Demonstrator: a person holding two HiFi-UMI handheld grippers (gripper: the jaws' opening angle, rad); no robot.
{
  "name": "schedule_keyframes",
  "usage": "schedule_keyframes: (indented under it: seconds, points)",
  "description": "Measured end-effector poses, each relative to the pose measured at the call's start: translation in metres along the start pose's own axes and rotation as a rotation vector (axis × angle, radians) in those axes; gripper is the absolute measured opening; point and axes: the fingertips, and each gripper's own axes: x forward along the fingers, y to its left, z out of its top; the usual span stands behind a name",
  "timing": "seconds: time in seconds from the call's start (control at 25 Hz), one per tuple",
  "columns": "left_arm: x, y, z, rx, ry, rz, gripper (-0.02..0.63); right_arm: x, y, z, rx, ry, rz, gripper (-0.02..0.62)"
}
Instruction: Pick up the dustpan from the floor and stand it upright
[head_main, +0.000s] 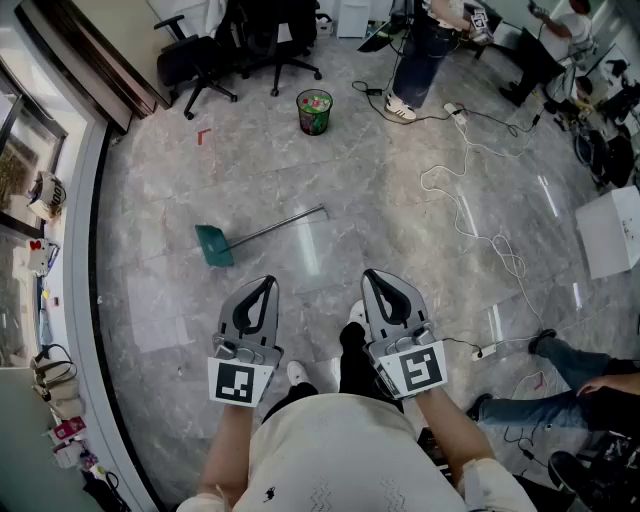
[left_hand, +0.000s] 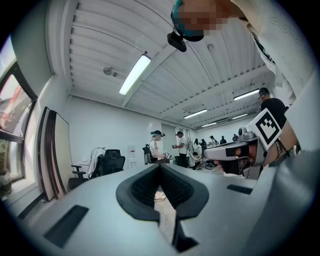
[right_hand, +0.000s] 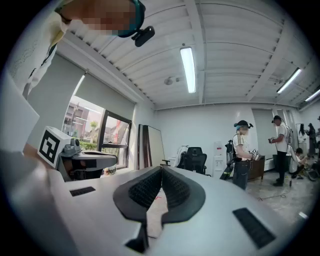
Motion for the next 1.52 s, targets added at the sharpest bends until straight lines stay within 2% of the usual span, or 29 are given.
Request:
schedule_keyframes:
  seconds: [0.12, 0.24, 0.36, 0.52, 0.6, 0.72, 0.8, 0.96, 1.04, 1.12, 1.24, 1.36, 1.52]
  points:
    - [0.053, -0.002, -0.01, 0.01, 0.003, 0.038, 0.011, 0.029, -0.046, 0.004, 0.02, -0.027, 0.024, 0.018]
    - [0.114, -0.009, -0.018, 0.024, 0.014, 0.059, 0.011, 0.055, -0.106, -0.004, 0.011, 0.028, 0.048, 0.018]
    - [0.169, -0.015, -0.024, 0.044, 0.037, 0.076, 0.011, 0.081, -0.164, -0.008, 0.026, 0.035, 0.079, 0.018]
    - [0.221, -0.007, -0.048, 0.033, 0.08, 0.1, 0.011, 0.121, -0.217, -0.028, 0.043, 0.073, 0.096, 0.018]
    - [0.247, -0.002, -0.065, 0.054, 0.132, 0.073, 0.011, 0.144, -0.236, -0.039, 0.07, 0.09, 0.102, 0.018]
    - [0.289, 0.012, -0.096, 0.217, 0.261, -0.041, 0.011, 0.186, -0.256, -0.054, 0.079, 0.122, 0.136, 0.018]
    - [0.322, 0.034, -0.112, 0.227, 0.28, -0.062, 0.011, 0.224, -0.267, -0.062, 0.073, 0.133, 0.148, 0.018]
    - [0.385, 0.089, -0.152, 0.179, 0.299, -0.069, 0.011, 0.301, -0.286, -0.08, 0.076, 0.17, 0.149, 0.018]
    - [0.413, 0.114, -0.191, 0.147, 0.348, -0.062, 0.011, 0.342, -0.295, -0.084, 0.104, 0.147, 0.139, 0.018]
    - [0.437, 0.133, -0.247, 0.14, 0.455, -0.068, 0.011, 0.378, -0.305, -0.097, 0.107, 0.133, 0.143, 0.018]
    - [0.47, 0.142, -0.329, 0.208, 0.613, -0.165, 0.011, 0.416, -0.328, -0.129, 0.121, 0.149, 0.117, 0.018]
    - [0.501, 0.138, -0.401, 0.267, 0.718, -0.264, 0.011, 0.435, -0.349, -0.177, 0.152, 0.191, 0.108, 0.018]
    - [0.533, 0.134, -0.512, 0.356, 0.845, -0.366, 0.011, 0.454, -0.376, -0.27, 0.199, 0.249, 0.102, 0.018]
